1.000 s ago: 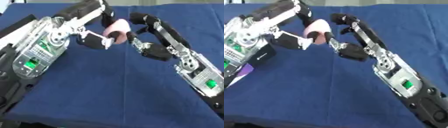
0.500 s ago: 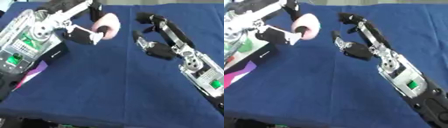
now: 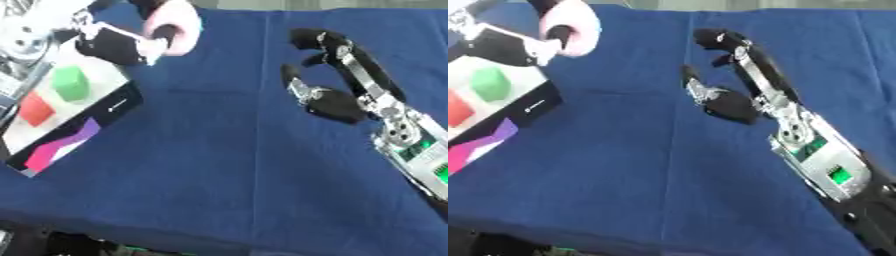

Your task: Pick up the objects with one hand, pass them to the other hand, and then place them into the box on the other side of the table.

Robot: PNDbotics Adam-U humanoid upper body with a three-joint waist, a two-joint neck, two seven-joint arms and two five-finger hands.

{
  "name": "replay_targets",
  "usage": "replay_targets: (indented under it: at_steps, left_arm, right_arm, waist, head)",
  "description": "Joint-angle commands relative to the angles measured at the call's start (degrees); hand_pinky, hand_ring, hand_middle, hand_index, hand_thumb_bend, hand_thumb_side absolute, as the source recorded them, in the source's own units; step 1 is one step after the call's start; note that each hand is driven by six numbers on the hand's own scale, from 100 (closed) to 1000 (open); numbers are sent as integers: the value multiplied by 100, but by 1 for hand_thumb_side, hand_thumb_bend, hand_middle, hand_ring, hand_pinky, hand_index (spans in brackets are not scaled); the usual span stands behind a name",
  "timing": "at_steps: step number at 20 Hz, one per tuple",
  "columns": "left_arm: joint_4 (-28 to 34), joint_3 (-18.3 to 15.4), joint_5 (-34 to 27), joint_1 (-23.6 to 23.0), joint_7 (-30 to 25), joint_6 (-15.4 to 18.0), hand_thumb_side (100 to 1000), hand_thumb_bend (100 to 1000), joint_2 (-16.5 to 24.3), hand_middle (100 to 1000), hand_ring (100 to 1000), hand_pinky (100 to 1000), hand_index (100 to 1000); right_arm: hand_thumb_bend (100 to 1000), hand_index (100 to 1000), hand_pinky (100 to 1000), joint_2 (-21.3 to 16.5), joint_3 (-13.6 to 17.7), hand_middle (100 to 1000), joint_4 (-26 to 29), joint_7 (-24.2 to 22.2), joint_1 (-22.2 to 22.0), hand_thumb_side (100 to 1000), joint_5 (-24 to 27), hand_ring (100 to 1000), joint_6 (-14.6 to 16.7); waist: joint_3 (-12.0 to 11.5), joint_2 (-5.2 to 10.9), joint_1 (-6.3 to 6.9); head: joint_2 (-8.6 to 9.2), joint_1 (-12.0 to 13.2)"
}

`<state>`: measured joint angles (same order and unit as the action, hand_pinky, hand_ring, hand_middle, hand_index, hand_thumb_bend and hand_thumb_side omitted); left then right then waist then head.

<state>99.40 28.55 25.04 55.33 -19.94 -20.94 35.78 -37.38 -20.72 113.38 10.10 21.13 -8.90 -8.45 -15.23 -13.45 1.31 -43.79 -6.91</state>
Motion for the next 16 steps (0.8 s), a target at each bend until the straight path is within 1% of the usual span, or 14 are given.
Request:
replay_targets:
  at_steps: [1, 4, 6, 10, 12, 14, 15, 16]
  left_arm:
    - [45, -249, -33, -19, 202, 59, 100, 100, 512, 436, 567, 751, 339]
    - [-149, -526, -139, -307, 403, -75, 100, 100, 866, 435, 566, 753, 338]
    - [-194, -727, -253, -516, 542, -139, 100, 100, 1122, 434, 565, 753, 338]
    - [-182, -1096, -369, -949, 861, -209, 100, 100, 1620, 434, 565, 752, 338]
    - [-230, -1214, -424, -1111, 1033, -240, 100, 100, 1720, 433, 564, 754, 339]
    - [-321, -1327, -450, -1236, 1182, -263, 100, 100, 1758, 434, 565, 756, 340]
    - [-378, -1367, -450, -1285, 1241, -265, 100, 100, 1778, 435, 565, 756, 340]
    - [-438, -1403, -452, -1329, 1288, -268, 100, 100, 1797, 435, 565, 757, 341]
  right_arm:
    - [208, 871, 741, -190, 74, 792, 121, 141, 37, 448, -16, 851, 77]
    - [214, 869, 744, -278, 59, 791, 121, 179, -166, 445, -154, 850, 230]
    - [216, 868, 746, -312, 72, 790, 121, 209, -242, 440, -239, 849, 338]
    - [229, 864, 749, -383, 147, 789, 121, 290, -289, 420, -346, 847, 554]
    - [235, 857, 753, -419, 204, 784, 121, 335, -299, 408, -392, 843, 634]
    - [235, 855, 752, -454, 305, 783, 121, 404, -318, 398, -417, 843, 678]
    - [201, 854, 750, -464, 353, 784, 121, 451, -328, 409, -406, 842, 688]
    - [232, 851, 750, -477, 398, 782, 121, 497, -339, 389, -388, 841, 695]
  waist:
    - [26, 130, -9]
    - [92, 127, -91]
    - [126, 110, -110]
    - [191, 71, -151]
    - [203, 57, -165]
    - [201, 42, -178]
    - [202, 33, -183]
    - [204, 24, -186]
  head:
    - [-1, 85]
    - [87, 200]
    - [128, 302]
    - [195, 595]
    - [209, 672]
    - [234, 681]
    - [244, 680]
    - [246, 684]
